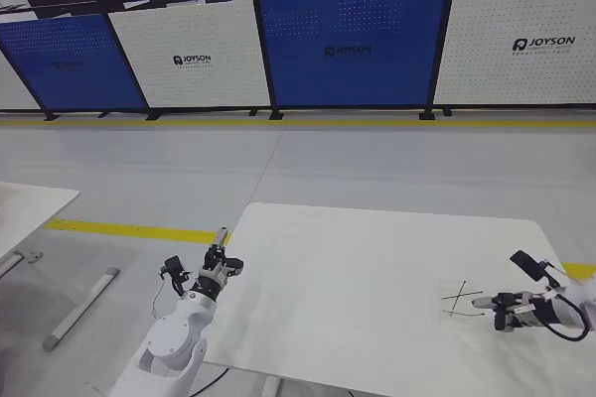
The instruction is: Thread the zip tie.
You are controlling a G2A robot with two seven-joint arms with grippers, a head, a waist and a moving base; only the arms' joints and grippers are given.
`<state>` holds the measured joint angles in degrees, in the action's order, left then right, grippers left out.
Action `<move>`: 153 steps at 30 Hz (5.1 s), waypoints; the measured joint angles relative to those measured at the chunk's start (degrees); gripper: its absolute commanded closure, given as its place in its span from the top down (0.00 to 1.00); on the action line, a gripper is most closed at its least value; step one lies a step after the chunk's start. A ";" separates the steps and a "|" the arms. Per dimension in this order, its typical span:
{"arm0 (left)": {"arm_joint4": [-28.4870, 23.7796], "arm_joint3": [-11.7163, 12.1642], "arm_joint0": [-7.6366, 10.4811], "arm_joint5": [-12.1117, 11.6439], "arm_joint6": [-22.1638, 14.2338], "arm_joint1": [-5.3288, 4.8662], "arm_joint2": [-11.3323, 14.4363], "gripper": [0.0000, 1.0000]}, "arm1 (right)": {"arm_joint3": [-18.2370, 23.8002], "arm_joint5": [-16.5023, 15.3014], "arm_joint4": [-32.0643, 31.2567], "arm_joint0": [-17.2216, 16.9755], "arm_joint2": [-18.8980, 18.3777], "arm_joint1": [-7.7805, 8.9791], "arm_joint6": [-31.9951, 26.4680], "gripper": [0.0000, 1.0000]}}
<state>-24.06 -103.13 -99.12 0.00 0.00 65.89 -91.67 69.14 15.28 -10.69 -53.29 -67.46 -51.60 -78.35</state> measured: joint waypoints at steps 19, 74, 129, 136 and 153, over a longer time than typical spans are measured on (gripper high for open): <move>0.00 0.00 0.00 0.00 0.00 0.00 0.00 1.00 | -2.26 3.78 -1.28 2.61 3.28 -0.43 0.33 0.19; 0.00 0.00 0.00 0.00 0.00 0.00 0.00 1.00 | 5.54 2.19 5.53 -7.09 -7.53 2.29 4.06 0.00; 0.00 0.00 0.00 0.00 0.00 0.00 0.00 1.00 | 17.47 -13.42 13.39 -13.53 -7.01 1.24 18.88 0.00; 0.00 0.00 0.00 0.00 0.00 0.00 0.00 1.00 | 17.47 -13.45 13.40 -13.53 -7.02 1.25 18.83 0.00; 0.00 0.00 0.00 0.00 0.00 0.00 0.00 1.00 | 24.40 -20.93 3.69 -11.68 -3.57 0.73 24.84 0.00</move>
<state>-24.06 -103.13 -99.12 0.00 0.00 65.89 -91.67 93.54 -5.65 -7.00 -64.97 -71.03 -50.88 -53.51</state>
